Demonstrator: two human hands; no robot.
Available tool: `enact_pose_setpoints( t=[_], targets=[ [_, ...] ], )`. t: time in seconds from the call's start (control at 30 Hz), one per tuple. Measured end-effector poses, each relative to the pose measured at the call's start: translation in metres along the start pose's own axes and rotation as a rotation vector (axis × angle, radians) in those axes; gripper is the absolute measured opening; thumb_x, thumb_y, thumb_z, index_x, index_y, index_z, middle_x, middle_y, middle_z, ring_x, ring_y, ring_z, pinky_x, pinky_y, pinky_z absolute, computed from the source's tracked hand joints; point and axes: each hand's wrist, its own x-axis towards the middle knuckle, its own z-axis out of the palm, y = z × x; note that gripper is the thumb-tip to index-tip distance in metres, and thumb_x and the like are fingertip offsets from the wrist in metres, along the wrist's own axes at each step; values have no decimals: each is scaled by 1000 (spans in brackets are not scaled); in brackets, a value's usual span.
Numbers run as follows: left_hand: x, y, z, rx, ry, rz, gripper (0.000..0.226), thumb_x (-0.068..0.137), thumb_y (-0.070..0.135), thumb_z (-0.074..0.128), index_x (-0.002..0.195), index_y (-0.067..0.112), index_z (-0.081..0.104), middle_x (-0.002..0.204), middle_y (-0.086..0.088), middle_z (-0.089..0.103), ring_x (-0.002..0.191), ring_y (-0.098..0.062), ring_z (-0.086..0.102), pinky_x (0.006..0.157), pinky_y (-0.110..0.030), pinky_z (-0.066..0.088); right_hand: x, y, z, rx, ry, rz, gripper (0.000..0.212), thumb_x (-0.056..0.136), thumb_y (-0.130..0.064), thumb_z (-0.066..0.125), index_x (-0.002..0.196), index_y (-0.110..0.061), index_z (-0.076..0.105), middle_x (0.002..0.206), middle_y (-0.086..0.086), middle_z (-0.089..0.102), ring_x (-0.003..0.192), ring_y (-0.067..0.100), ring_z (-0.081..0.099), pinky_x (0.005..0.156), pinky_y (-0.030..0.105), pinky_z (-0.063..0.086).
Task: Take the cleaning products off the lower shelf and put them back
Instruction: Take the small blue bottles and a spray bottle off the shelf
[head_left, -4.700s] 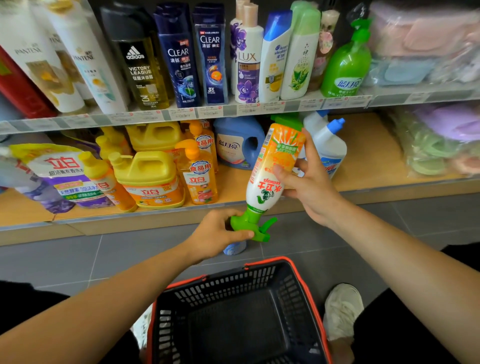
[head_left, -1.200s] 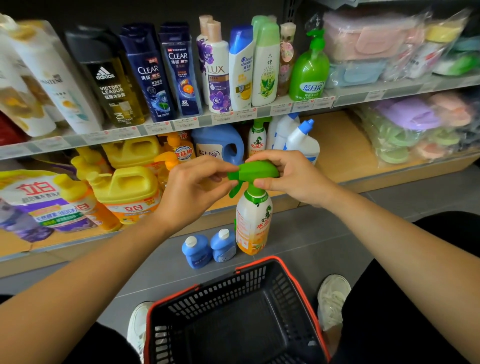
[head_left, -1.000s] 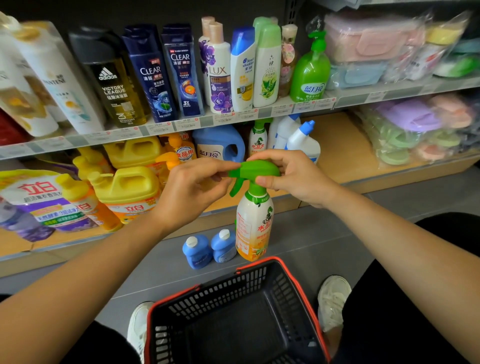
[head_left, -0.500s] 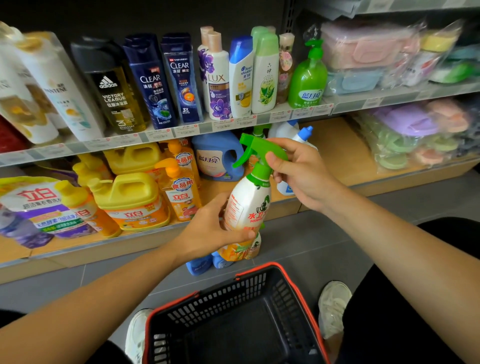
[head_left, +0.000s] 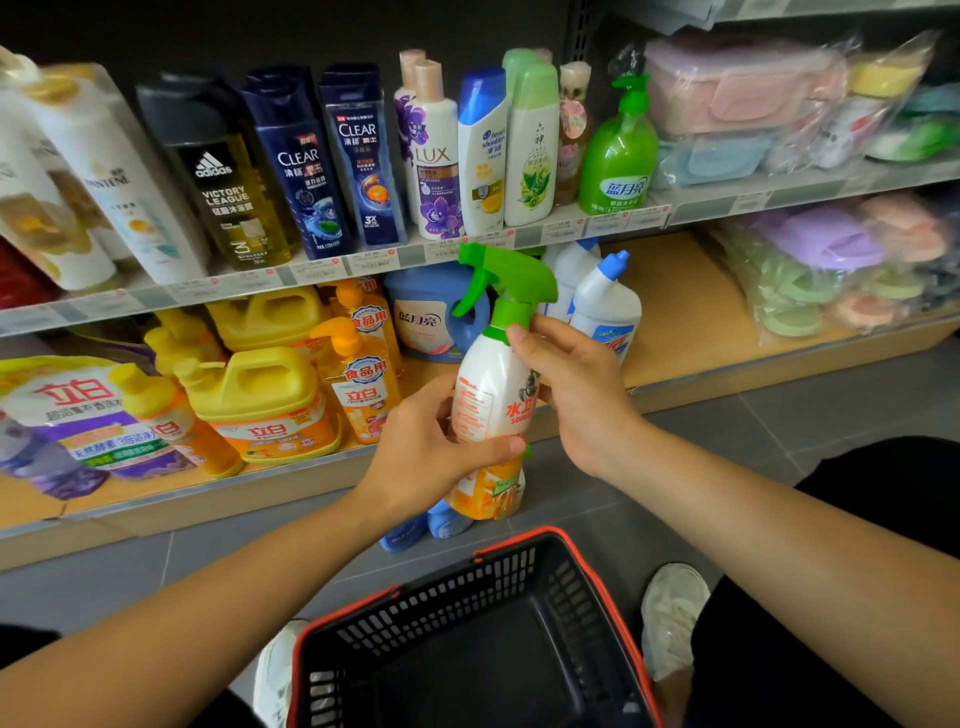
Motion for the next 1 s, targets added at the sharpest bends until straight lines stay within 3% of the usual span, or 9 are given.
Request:
enact_pose_setpoints(
  t=[0.1, 0.17, 0.27, 0.33, 0.43, 0.53, 0.63, 0.8, 1.0],
  targets=[
    [-2, 2, 3, 117, -10, 49, 76, 71, 45, 90, 135, 19, 59, 116, 4, 73, 105, -14, 70, 85, -43, 60, -1, -1, 3, 24, 53, 8, 15, 85, -32, 77, 92, -18, 75, 91, -3, 76, 85, 9, 69, 74, 28, 55],
    [-4, 3, 5, 123, -24, 45, 78, 67, 55, 84, 133, 19, 61, 113, 4, 74, 102, -14, 71, 82, -44, 60, 0, -4, 5, 94, 79, 78, 31, 83, -34, 78, 101, -9, 73, 96, 4, 75, 87, 14, 70, 82, 36, 57],
    [-4, 4, 5, 15, -80, -12, 67, 69, 43, 89, 126, 18, 65, 109, 1, 76, 98, -16, 74, 83, -46, 61, 2, -10, 7, 193, 25, 160, 52, 76, -39, 76, 115, -5, 70, 110, 11, 75, 95, 20, 72, 89, 40, 58],
    [-2, 5, 2, -79, -112, -58, 54, 73, 29, 91, 120, 20, 68, 106, 0, 78, 96, -17, 75, 83, -45, 62, 4, -15, 5, 254, -60, 231, 51, 78, -40, 71, 118, -8, 67, 111, 10, 75, 94, 20, 73, 82, 37, 59],
    [-2, 10, -3, -281, -205, -179, 46, 72, 35, 86, 115, 24, 71, 106, -4, 78, 96, -24, 76, 77, -36, 63, 6, -22, 0, 306, -167, 355, 49, 85, -42, 64, 124, -13, 62, 114, 7, 74, 88, 19, 73, 74, 35, 61],
    [-3, 13, -5, -402, -303, -253, 39, 75, 38, 81, 113, 28, 72, 111, -9, 76, 101, -30, 75, 80, -38, 62, 6, -26, -2, 306, -243, 401, 51, 90, -45, 57, 130, -13, 59, 112, 3, 74, 87, 16, 72, 72, 33, 60],
    [-2, 13, -5, -429, -322, -256, 43, 75, 37, 81, 115, 25, 71, 113, -11, 76, 103, -32, 74, 83, -42, 61, 5, -29, -2, 301, -278, 377, 42, 92, -43, 56, 122, -15, 61, 114, 3, 74, 86, 15, 71, 74, 32, 60],
    [-4, 15, -1, -329, -225, -179, 49, 73, 26, 84, 119, 18, 68, 105, -6, 78, 97, -25, 76, 76, -33, 61, 7, -25, -1, 228, -226, 269, 41, 90, -36, 61, 121, -10, 61, 112, 7, 74, 88, 17, 71, 74, 34, 59],
    [-5, 11, 1, -117, -100, -77, 51, 75, 23, 89, 121, 21, 67, 105, 4, 78, 95, -14, 75, 83, -41, 63, 9, -18, -2, 143, -109, 185, 53, 73, -39, 75, 113, -5, 70, 115, 15, 72, 101, 22, 69, 91, 40, 56]
  ],
)
